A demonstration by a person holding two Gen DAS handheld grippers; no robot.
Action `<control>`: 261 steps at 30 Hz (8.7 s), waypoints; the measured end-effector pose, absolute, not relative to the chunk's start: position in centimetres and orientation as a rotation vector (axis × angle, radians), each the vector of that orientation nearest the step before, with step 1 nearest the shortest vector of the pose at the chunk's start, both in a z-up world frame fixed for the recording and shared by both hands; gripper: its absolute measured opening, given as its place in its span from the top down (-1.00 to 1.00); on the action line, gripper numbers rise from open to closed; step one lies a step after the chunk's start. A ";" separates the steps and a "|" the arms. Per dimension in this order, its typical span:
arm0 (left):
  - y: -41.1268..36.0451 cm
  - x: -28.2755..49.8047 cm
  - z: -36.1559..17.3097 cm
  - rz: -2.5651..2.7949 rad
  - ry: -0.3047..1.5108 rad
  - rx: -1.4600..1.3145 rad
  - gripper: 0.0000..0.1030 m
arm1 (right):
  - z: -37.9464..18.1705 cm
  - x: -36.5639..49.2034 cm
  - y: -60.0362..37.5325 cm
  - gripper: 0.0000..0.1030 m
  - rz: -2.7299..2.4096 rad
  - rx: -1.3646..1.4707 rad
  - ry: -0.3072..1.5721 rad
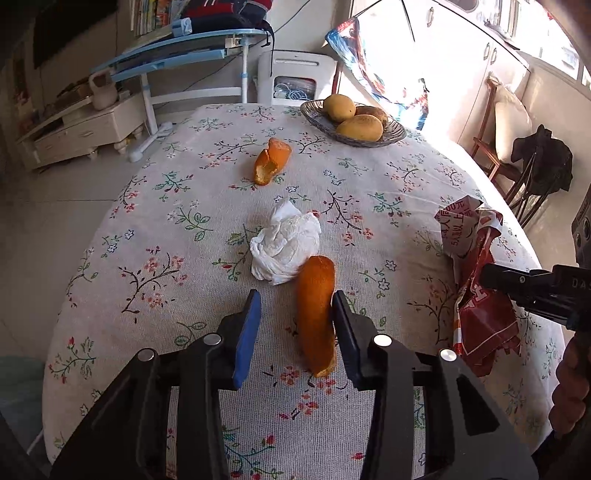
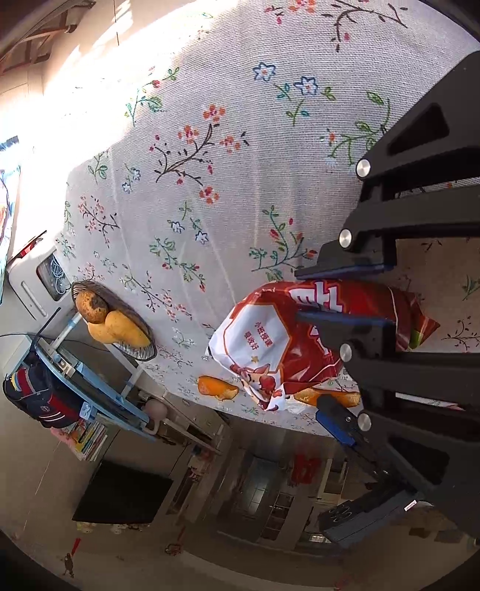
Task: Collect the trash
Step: 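Lift the snack bag with the right gripper while the left grasps an orange peel, then carry the snack bag and peel over the yellow bin and open both grippers, then move both open grippers back over the table toward the remaining peel and tissue, then grasp the orange peel with the right gripper while the left grasps the white tissue, then carry the tissue and peel off the table toward the yellow bin, then open the left gripper over the bin while the right releases the peel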
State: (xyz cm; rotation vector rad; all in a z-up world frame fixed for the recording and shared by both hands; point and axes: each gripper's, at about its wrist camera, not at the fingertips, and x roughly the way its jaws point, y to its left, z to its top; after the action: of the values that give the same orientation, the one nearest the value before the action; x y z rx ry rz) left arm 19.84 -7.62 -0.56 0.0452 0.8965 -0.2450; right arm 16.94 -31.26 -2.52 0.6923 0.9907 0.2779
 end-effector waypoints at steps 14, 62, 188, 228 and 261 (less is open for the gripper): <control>-4.5 15.0 2.1 -0.289 0.804 -0.073 0.70 | 0.0 12.7 -28.3 0.69 0.344 0.629 0.872; -4.0 -5.0 4.6 -0.374 0.759 -0.055 0.70 | -0.6 -5.5 -24.5 0.70 0.329 0.624 0.913; -6.4 23.5 0.1 -0.329 0.882 0.058 0.58 | 1.8 11.6 -26.4 0.65 0.243 0.374 0.846; -4.1 0.4 5.4 -0.338 0.743 -0.045 0.59 | 2.7 -0.3 -22.8 0.65 0.299 0.331 0.701; -5.5 -9.7 2.7 -0.455 0.836 -0.041 0.59 | 1.9 -7.4 -21.7 0.64 0.299 0.341 0.794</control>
State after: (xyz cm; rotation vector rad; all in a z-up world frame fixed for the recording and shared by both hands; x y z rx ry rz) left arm -9.68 -5.47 2.67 -0.0405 0.8361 -0.4554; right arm -7.35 -21.74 1.91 0.3412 0.7937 0.2994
